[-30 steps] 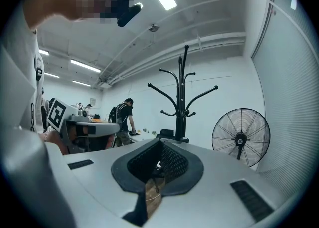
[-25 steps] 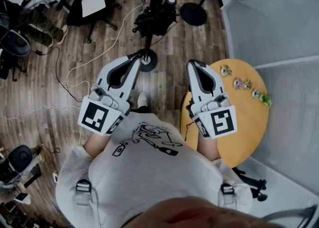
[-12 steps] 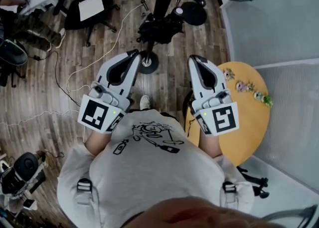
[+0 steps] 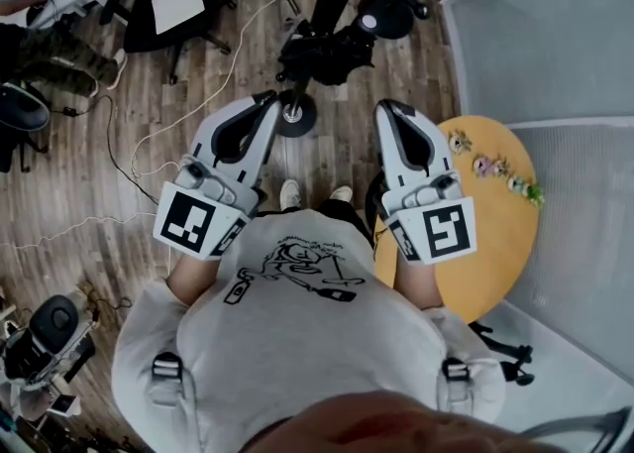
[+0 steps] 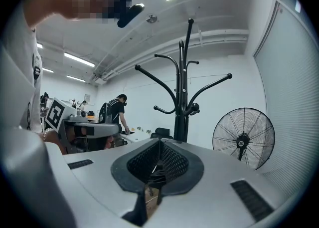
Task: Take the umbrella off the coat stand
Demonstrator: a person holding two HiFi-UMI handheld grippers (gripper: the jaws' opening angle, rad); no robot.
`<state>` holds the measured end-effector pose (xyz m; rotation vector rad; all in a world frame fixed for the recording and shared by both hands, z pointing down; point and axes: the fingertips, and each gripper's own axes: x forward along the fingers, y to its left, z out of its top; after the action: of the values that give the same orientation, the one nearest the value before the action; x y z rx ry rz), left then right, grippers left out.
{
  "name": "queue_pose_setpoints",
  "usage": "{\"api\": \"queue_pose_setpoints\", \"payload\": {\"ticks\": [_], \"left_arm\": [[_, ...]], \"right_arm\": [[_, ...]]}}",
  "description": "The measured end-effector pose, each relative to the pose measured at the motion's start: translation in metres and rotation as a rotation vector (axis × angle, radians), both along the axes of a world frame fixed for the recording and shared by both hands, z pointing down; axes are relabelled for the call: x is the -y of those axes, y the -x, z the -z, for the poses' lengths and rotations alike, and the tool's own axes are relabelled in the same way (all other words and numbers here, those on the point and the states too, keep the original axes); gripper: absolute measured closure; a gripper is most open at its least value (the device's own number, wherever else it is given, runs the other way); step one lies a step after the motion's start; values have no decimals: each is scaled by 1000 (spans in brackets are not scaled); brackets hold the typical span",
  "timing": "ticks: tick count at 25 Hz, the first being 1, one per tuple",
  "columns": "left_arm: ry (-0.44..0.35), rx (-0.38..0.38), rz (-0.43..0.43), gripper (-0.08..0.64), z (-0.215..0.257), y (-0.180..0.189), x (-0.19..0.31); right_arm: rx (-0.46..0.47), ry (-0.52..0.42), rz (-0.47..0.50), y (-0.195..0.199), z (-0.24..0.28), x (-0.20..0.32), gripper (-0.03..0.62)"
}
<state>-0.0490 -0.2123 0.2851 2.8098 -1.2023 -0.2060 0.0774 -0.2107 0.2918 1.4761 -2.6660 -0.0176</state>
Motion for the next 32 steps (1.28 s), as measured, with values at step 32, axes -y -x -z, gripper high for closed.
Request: {"api": "queue_pose_setpoints", "payload": {"ticks": [32], "left_arm": [[-5, 11, -8, 551, -5, -7, 11]], "right_arm": [[17, 64, -41, -15, -53, 52, 448]]}}
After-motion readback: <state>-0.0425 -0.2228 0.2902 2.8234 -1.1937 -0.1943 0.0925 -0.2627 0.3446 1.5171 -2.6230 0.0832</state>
